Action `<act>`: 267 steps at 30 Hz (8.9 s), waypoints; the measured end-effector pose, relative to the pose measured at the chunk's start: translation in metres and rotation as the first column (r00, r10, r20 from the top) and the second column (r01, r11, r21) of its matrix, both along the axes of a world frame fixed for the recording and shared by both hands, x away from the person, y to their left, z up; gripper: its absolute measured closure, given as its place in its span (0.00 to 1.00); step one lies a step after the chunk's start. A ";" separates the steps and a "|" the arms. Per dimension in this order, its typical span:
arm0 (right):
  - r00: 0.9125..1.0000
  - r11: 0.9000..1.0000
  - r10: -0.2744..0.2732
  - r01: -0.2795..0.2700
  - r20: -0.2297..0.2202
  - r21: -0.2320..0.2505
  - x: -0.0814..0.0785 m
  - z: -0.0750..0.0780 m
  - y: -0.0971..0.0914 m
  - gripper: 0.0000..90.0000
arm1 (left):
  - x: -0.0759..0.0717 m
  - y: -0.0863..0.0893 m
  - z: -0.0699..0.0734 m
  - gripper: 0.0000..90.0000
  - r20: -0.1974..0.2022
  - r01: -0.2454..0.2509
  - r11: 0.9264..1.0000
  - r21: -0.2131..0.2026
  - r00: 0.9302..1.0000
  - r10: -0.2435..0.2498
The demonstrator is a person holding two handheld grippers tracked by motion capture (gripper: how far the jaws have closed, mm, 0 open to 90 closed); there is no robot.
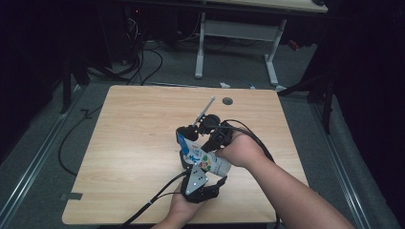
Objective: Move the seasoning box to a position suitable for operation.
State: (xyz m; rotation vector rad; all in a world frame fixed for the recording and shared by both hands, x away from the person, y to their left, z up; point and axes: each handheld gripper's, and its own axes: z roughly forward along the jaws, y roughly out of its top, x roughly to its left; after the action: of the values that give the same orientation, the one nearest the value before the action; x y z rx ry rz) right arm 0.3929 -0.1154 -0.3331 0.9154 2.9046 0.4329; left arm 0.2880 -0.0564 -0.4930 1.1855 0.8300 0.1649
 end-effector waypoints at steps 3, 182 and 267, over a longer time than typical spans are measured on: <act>1.000 1.000 0.002 -0.002 0.001 0.001 0.000 0.000 0.000 1.00 | 0.000 0.000 0.000 0.46 0.000 -0.001 1.000 0.000 1.000 0.001; 0.947 0.947 -0.319 0.317 -0.032 -0.045 0.003 -0.063 -0.152 1.00 | 0.013 0.177 -0.026 0.45 -0.036 -0.219 0.974 0.061 0.975 0.221; 0.729 0.711 -0.583 0.243 0.360 0.660 -0.059 -0.137 -0.186 1.00 | 0.019 0.189 -0.028 0.46 -0.053 -0.254 0.964 0.079 0.965 0.259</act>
State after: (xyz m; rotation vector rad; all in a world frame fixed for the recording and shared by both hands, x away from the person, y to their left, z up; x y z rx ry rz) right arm 0.3340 -0.3015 -0.4696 1.2389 1.9415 1.3217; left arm 0.3067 0.1331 -0.5213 1.1517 1.0403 0.3739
